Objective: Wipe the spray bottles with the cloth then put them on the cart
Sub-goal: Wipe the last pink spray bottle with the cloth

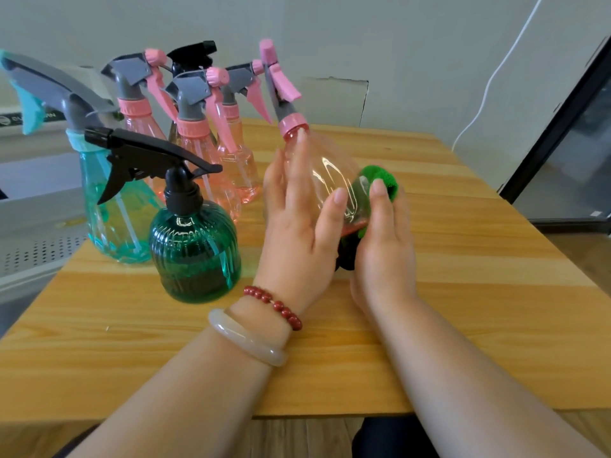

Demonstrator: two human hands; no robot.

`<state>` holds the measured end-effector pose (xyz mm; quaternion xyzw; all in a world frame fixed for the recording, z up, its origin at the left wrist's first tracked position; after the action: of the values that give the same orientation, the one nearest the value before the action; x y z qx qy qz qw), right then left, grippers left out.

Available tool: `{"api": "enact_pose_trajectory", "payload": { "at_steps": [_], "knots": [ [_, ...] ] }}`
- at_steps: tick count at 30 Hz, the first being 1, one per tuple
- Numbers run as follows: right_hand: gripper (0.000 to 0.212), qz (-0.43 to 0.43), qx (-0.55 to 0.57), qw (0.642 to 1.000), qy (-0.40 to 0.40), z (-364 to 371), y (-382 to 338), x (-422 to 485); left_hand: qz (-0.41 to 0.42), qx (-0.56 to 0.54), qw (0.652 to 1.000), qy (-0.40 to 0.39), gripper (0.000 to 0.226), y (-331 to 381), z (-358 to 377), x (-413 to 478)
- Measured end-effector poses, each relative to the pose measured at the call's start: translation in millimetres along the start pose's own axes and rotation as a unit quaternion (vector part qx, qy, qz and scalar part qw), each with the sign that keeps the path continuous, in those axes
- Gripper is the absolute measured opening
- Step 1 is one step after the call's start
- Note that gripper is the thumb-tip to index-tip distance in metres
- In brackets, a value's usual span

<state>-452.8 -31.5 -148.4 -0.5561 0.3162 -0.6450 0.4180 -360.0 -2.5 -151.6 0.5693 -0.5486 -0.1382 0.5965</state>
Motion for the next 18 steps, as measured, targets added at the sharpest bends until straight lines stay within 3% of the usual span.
{"api": "enact_pose_trajectory", "payload": {
  "at_steps": [2,7,13,18],
  "knots": [
    [0.019,0.027,0.018,0.999,0.015,-2,-2,2,0.05,0.066,0.997,0.007,0.058,1,1,-1],
    [0.025,0.104,0.058,0.993,0.017,-10,-4,11,0.154,0.209,0.966,-0.018,0.055,7,-9,2],
    [0.033,0.104,-0.001,0.995,-0.01,-14,-5,19,0.161,0.336,0.913,-0.169,0.093,10,-38,23],
    [0.03,0.148,-0.012,0.988,-0.032,-8,-12,25,0.197,0.338,0.907,-0.158,0.098,12,-39,36]
  ]
}}
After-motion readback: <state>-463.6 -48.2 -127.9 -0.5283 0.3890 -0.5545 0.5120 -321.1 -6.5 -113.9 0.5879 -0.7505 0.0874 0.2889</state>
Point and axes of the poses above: each hand's wrist, its own x-axis towards the middle knuckle, its own z-axis out of the palm, y = z × x, the point moved 1 cm from there along x, towards the middle knuckle, and after that the axes turned 8 degrees about -z, right-handed, at the moved point
